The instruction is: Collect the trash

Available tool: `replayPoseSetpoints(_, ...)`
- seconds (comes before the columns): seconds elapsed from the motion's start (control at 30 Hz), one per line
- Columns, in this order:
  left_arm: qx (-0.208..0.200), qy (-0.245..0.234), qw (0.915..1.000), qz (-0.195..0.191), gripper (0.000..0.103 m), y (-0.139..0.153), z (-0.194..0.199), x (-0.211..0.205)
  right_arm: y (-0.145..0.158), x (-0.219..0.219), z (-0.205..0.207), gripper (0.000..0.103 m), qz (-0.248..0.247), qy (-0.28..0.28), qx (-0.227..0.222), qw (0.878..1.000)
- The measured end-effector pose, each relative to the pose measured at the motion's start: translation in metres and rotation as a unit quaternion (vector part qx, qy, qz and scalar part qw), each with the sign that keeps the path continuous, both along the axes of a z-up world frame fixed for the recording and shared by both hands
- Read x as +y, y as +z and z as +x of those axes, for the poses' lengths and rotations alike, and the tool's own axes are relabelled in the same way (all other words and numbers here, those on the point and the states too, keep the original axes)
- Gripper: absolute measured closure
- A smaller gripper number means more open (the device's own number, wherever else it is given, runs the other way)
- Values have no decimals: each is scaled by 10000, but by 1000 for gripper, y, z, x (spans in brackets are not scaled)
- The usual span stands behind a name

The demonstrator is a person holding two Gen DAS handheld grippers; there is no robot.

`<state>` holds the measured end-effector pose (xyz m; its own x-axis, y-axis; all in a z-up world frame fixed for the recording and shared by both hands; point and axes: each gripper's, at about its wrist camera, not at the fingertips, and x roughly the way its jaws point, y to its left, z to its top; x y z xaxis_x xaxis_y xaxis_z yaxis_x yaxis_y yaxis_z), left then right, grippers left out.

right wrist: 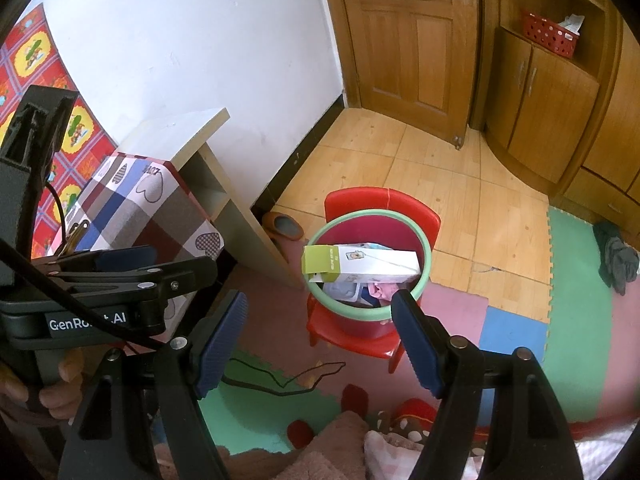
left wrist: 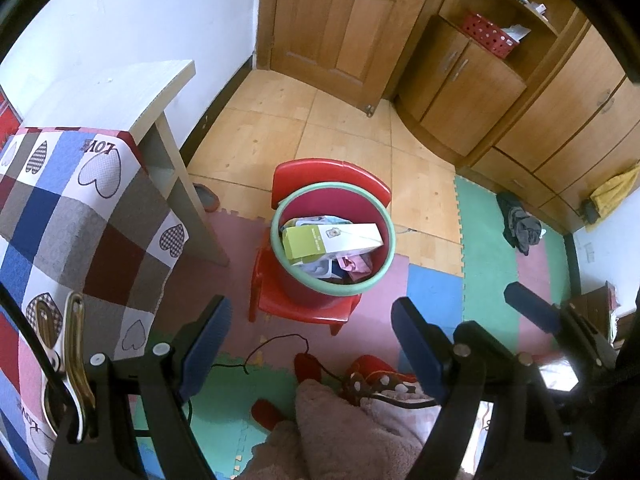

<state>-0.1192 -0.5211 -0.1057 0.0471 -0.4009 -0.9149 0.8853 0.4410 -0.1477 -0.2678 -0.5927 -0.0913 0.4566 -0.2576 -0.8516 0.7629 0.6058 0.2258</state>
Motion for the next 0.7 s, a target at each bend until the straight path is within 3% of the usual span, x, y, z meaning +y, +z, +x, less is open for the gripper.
replayPoseSetpoints(0.7, 3, 17, 10000, 14, 18, 1, -1, -2, -1, -7, -6, 27, 20, 1, 15, 10000)
